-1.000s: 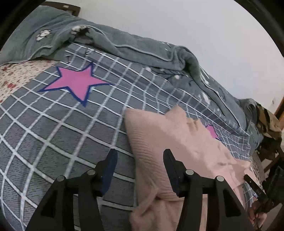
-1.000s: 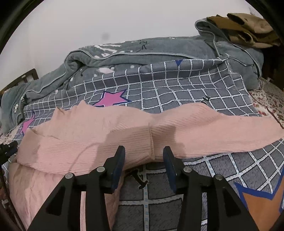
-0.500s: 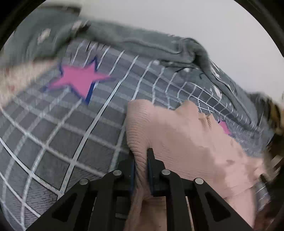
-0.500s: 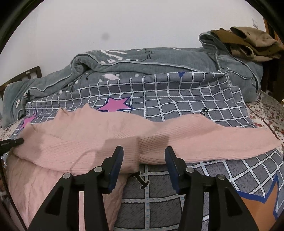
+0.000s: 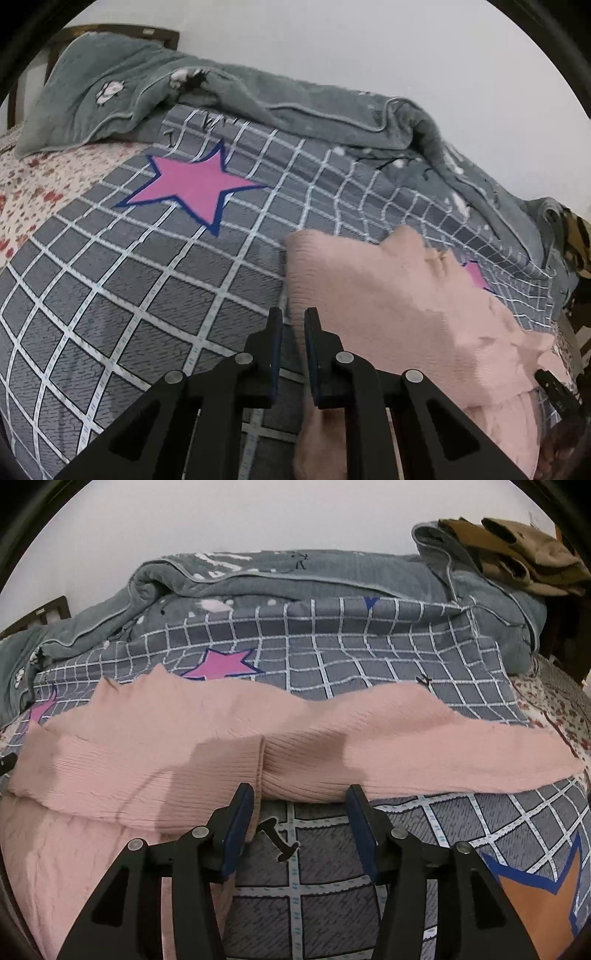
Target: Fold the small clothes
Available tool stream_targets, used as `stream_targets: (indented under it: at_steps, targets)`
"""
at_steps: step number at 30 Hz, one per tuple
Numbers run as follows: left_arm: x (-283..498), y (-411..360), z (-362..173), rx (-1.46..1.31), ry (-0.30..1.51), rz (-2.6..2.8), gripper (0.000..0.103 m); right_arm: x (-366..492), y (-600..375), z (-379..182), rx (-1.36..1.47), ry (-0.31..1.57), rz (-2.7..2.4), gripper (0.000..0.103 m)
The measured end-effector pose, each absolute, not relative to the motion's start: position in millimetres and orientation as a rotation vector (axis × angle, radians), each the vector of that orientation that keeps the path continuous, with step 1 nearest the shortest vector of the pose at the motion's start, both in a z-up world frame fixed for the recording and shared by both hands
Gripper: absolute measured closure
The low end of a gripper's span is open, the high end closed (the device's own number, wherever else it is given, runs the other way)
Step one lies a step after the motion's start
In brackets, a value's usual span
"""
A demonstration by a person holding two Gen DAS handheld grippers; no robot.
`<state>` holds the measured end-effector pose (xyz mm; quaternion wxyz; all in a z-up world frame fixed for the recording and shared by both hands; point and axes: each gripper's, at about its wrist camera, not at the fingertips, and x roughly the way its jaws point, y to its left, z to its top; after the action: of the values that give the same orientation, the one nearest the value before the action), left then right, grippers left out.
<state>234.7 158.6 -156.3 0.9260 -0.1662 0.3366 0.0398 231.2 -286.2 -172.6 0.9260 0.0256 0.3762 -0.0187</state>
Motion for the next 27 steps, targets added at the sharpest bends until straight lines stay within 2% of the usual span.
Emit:
stream_targets:
  at_steps: [3, 5, 7, 12, 15, 16, 17, 18, 19, 27]
  targets:
    - [230.1, 151.7, -151.5, -0.333, 0.663, 0.062, 0.089, 229.3, -287.1, -171.0, 0.059, 0.765, -0.034, 0.051]
    - [234.3, 145.8, -154.3, -0.357, 0.681, 0.032, 0.081, 226.4, -288.5, -168.1, 0.069, 0.751, -0.031, 0.051]
    - [240.1, 135.8, -159.8, -0.358, 0.728, -0.016, 0.081, 224.1, -288.9, -164.2, 0.074, 0.735, -0.033, 0.05]
    - [244.2, 110.7, -164.5, -0.203, 0.76, 0.034, 0.077, 214.7, -285.7, -153.5, 0.054, 0.711, -0.047, 0.05]
    - [235.6, 106.5, -162.1, -0.186, 0.745, 0.019, 0.067, 202.9, -284.3, -146.1, 0.057, 0.7, -0.045, 0.05]
    - [234.1, 107.1, -161.8, -0.185, 0.743, 0.015, 0.058, 195.5, -285.3, -144.3, 0.067, 0.697, -0.047, 0.05]
    - [230.8, 106.4, -161.1, -0.184, 0.739, 0.009, 0.04, 189.0, -286.5, -143.5, 0.077, 0.698, -0.045, 0.05]
    - [227.0, 105.4, -160.1, -0.184, 0.73, 0.009, 0.031, 182.3, -288.8, -143.2, 0.09, 0.702, -0.041, 0.05]
    - [224.2, 105.0, -159.2, -0.187, 0.72, 0.007, 0.026, 174.5, -293.1, -143.4, 0.103, 0.71, -0.042, 0.05]
    - [214.1, 96.5, -151.3, -0.22, 0.658, 0.003, 0.026, 130.1, -370.6, -135.9, 0.125, 0.704, -0.196, 0.05]
